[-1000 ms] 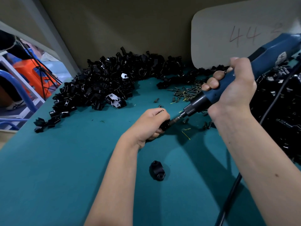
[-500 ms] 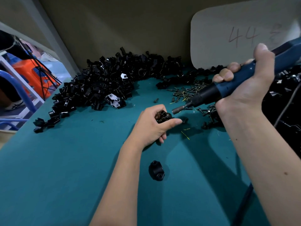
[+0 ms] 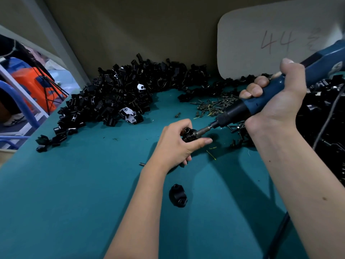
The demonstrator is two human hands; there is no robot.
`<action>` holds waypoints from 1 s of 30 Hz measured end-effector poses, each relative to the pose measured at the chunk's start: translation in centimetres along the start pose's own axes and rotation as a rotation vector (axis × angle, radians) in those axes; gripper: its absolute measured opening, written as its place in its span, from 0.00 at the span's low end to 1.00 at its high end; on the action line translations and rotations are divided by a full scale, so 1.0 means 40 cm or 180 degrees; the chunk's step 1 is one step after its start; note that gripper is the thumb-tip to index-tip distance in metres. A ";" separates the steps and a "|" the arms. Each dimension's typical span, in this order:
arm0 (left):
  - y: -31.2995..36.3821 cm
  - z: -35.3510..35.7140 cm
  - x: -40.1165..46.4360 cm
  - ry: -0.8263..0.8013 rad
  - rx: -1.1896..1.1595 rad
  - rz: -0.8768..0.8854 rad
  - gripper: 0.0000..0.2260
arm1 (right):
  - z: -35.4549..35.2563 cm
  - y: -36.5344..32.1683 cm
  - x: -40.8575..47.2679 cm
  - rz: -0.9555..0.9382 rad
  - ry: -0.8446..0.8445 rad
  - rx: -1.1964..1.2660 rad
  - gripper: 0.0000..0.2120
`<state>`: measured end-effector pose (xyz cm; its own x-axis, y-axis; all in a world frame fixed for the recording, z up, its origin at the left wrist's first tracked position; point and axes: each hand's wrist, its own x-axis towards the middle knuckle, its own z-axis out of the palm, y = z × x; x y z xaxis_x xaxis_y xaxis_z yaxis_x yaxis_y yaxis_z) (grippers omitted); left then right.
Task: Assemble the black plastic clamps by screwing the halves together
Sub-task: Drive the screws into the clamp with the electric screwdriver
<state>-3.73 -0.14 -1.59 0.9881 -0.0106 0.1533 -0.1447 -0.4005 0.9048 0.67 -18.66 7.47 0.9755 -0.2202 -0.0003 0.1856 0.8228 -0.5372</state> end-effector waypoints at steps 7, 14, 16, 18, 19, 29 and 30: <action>0.006 0.014 0.001 -0.0039 0.0021 0.0023 0.24 | -0.002 0.001 0.003 0.0086 0.0006 0.0123 0.14; 0.004 0.013 0.003 -0.0020 -0.0008 -0.0052 0.24 | 0.004 -0.003 -0.001 -0.0022 -0.0116 0.0086 0.14; 0.005 0.014 0.003 -0.0006 -0.0013 -0.0046 0.23 | 0.002 -0.011 0.001 -0.0113 -0.0135 0.0015 0.14; 0.005 0.012 0.004 0.0026 -0.0024 -0.0064 0.24 | -0.003 -0.011 0.001 -0.0133 -0.0124 -0.0083 0.14; 0.005 0.012 0.005 0.0035 -0.0028 -0.0079 0.24 | -0.005 -0.010 0.001 -0.0117 -0.0117 -0.0112 0.14; 0.008 0.016 0.004 0.0042 0.0030 -0.0070 0.23 | -0.007 -0.008 0.005 -0.0023 -0.0132 -0.0007 0.13; 0.008 0.016 0.003 0.0054 0.0036 -0.0062 0.23 | -0.006 -0.006 0.005 -0.0018 -0.0132 0.0000 0.13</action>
<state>-3.62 -0.86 -1.54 0.9897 0.0126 0.1426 -0.1249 -0.4107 0.9032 0.77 -19.05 7.39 0.9785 -0.2030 0.0377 0.1911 0.8215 -0.5372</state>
